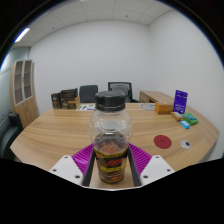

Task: Pour water

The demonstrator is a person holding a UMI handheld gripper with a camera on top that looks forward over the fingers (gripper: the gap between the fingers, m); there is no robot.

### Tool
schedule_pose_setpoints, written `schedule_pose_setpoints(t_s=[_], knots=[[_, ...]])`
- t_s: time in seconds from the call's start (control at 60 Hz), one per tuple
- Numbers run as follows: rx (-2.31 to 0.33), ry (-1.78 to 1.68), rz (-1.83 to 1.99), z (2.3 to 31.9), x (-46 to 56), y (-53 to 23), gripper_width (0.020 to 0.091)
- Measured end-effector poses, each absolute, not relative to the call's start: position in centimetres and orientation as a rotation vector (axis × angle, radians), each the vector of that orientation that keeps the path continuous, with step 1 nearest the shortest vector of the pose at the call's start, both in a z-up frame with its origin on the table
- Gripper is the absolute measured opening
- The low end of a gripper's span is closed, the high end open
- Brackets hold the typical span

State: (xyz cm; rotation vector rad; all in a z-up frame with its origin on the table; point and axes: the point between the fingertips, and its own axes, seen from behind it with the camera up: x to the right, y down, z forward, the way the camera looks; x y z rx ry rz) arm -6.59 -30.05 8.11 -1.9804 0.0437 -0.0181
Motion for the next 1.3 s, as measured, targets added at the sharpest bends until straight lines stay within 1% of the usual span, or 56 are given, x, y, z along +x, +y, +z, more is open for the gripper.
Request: schedule_pose_setpoints(t_s=[0.017,0.033,0.1,0.15,0.217,0.233,0.25,0.317,0.383,0.467,0.567,0.7,0.717,0.8,0.817,0.867,0.883,1.0,1.017,1.117,1.2,1.3], knots=[[-1.972,0.042,-0.012,8.2,-6.7,-29.9,0.0552],[-1.966,0.045,-0.014,8.2,-6.7,-29.9,0.0538],[-1.947,0.03,-0.027,8.1,-6.7,-29.6,0.0513],[-1.941,0.018,-0.031,8.2,-6.8,-29.5,0.0475],[-1.938,0.015,-0.062,8.3,-6.9,-29.7,0.0402],[-1.939,0.007,-0.067,8.3,-6.9,-29.7,0.0402],[-1.941,-0.006,-0.072,8.3,-7.0,-29.7,0.0376],[-1.949,-0.054,-0.101,8.6,-7.7,-29.8,0.0376],[-1.95,-0.088,-0.087,9.4,-9.6,-30.1,0.0376],[-1.937,-0.105,-0.032,11.4,-12.5,-30.0,0.0375],[-1.893,-0.017,0.174,15.6,-17.1,-29.0,0.0376],[-1.803,0.245,0.58,21.8,-22.8,-26.2,0.0374],[-1.784,0.278,0.639,21.8,-22.6,-25.4,0.0374],[-1.705,0.487,0.932,24.2,-23.5,-23.2,0.0373],[-1.692,0.538,0.989,25.2,-24.0,-23.1,0.0374],[-1.635,0.673,1.142,26.0,-24.2,-22.2,0.0373],[-1.613,0.712,1.187,25.4,-24.0,-21.3,0.0374],[-1.469,1.021,1.46,23.7,-22.0,-18.8,0.0372],[-1.456,1.067,1.492,23.9,-21.3,-19.1,0.0371],[-1.369,1.251,1.596,20.6,-20.5,-17.4,0.0373],[-1.322,1.358,1.674,18.6,-19.9,-16.3,0.0372],[-1.317,1.407,1.71,17.5,-19.5,-16.2,0.0374]])
